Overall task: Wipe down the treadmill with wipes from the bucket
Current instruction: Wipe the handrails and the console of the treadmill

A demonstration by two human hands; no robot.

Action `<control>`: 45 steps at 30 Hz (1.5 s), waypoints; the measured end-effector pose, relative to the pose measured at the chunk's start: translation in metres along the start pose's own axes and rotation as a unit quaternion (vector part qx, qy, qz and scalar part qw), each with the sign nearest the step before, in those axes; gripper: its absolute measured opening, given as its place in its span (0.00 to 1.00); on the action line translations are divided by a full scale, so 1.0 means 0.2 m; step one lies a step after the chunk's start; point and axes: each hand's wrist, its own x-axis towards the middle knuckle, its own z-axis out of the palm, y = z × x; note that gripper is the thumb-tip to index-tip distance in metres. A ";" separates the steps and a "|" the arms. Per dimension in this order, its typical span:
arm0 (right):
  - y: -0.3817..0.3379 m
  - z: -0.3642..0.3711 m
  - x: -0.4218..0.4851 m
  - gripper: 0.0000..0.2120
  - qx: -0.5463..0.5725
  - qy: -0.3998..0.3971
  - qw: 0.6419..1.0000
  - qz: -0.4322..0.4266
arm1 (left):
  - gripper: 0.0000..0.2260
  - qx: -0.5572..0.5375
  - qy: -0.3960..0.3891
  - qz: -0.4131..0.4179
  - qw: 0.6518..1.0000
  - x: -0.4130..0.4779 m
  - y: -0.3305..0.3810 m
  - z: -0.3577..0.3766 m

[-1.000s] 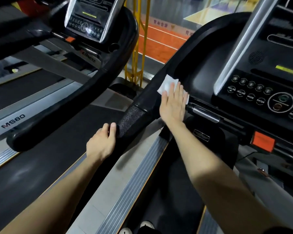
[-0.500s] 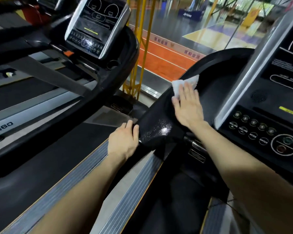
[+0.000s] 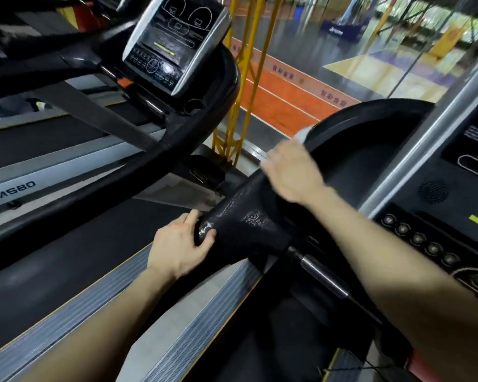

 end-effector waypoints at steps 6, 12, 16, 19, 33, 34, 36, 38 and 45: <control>-0.22 -0.04 -0.18 0.19 0.055 -0.008 0.965 -0.257 | 0.18 -0.001 0.013 0.007 1.000 -0.01 0.00 -0.01; 0.59 -0.11 0.03 0.29 -0.018 0.018 0.984 0.178 | 0.17 -0.005 0.021 0.001 1.000 0.00 0.00 0.00; 0.01 -0.09 -0.09 0.18 0.043 0.068 0.997 -0.008 | 0.18 -0.008 0.004 0.007 1.000 0.00 0.00 -0.01; -0.32 0.00 -0.28 0.24 0.113 -0.012 0.983 -0.146 | 0.20 -0.019 -0.030 0.003 0.999 0.01 -0.01 -0.02; 0.03 0.07 -0.19 0.25 0.104 0.073 0.980 0.155 | 0.11 -0.111 -0.055 0.064 0.990 0.56 0.38 0.03; -0.15 0.09 -0.30 0.27 0.125 0.051 0.982 0.128 | 0.10 -0.126 -0.049 0.063 0.989 0.57 0.37 0.04; -0.35 0.11 -0.43 0.29 0.166 0.015 0.980 0.106 | 0.11 -0.151 -0.045 0.069 0.985 0.57 0.34 0.05; -0.24 0.14 -0.36 0.29 0.122 0.028 0.984 0.126 | 0.10 -0.151 -0.045 0.079 0.984 0.56 0.33 0.05; 0.12 0.11 -0.01 0.32 0.145 0.045 0.950 0.272 | 0.12 -0.128 -0.033 0.080 0.988 0.56 0.34 0.05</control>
